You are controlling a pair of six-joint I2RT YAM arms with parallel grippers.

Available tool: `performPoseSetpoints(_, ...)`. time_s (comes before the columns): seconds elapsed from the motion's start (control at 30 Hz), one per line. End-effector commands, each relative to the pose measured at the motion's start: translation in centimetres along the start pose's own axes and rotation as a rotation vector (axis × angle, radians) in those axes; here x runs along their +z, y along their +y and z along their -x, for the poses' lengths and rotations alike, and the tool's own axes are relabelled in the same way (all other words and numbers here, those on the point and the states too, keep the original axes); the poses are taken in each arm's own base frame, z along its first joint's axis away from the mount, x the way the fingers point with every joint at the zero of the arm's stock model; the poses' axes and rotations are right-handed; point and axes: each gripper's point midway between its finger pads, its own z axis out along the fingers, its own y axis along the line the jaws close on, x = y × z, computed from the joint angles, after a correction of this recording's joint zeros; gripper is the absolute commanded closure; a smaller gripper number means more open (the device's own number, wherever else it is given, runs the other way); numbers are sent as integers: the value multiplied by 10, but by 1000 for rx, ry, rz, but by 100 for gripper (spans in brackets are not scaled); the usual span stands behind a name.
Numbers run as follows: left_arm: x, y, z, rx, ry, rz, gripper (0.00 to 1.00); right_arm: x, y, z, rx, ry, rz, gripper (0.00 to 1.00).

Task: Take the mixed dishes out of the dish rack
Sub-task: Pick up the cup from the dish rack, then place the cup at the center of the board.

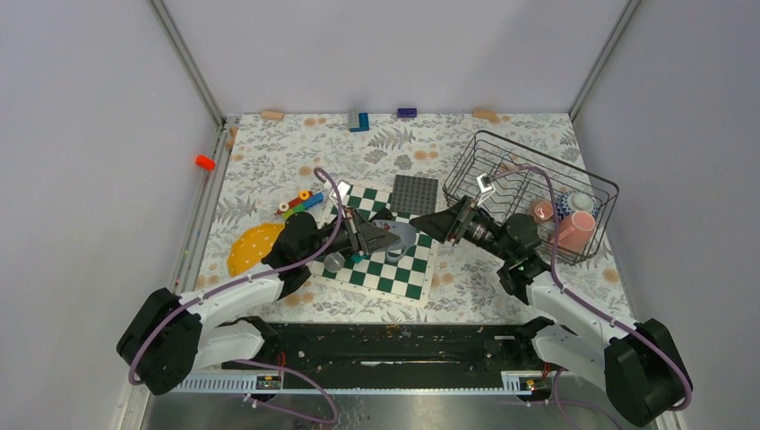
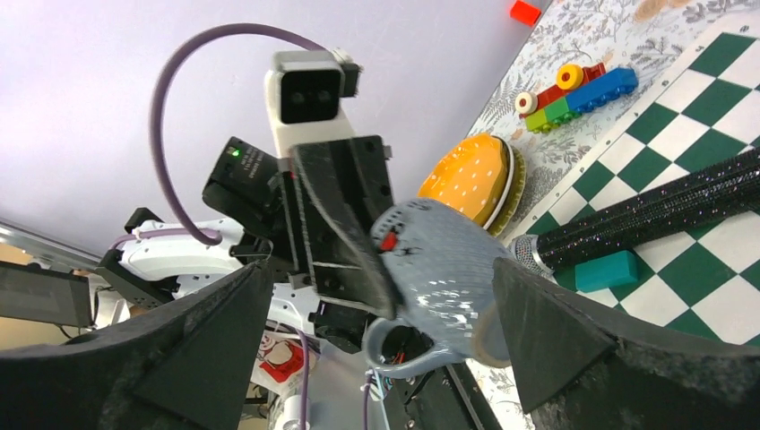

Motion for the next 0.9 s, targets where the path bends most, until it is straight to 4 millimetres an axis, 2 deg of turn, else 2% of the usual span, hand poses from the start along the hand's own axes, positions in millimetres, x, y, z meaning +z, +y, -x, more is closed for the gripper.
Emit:
performPoseSetpoints(0.0, -9, 16, 7, 81, -21, 145, 100, -2, 13, 11, -85, -46, 22, 0)
performPoseSetpoints(0.17, -35, 55, 0, 107, -20, 435, 100, -10, -9, 25, -194, -86, -159, 0)
performPoseSetpoints(0.33, -70, 81, -20, 72, 28, 691, 100, -36, -31, 52, -314, -206, -380, 0)
performPoseSetpoints(0.47, -96, 84, -39, 56, 86, 828, 100, -58, -51, 69, -370, -296, -539, 0)
performPoseSetpoints(0.53, -109, 84, -49, 52, 120, 884, 100, -64, -55, 73, -389, -318, -571, 0)
performPoseSetpoints(0.7, -138, 91, -67, 42, 182, 1021, 100, -69, -65, 76, -410, -319, -630, 0)
performPoseSetpoints(0.87, -163, 104, -72, 43, 198, 1168, 100, -69, -74, 75, -409, -300, -674, 0)
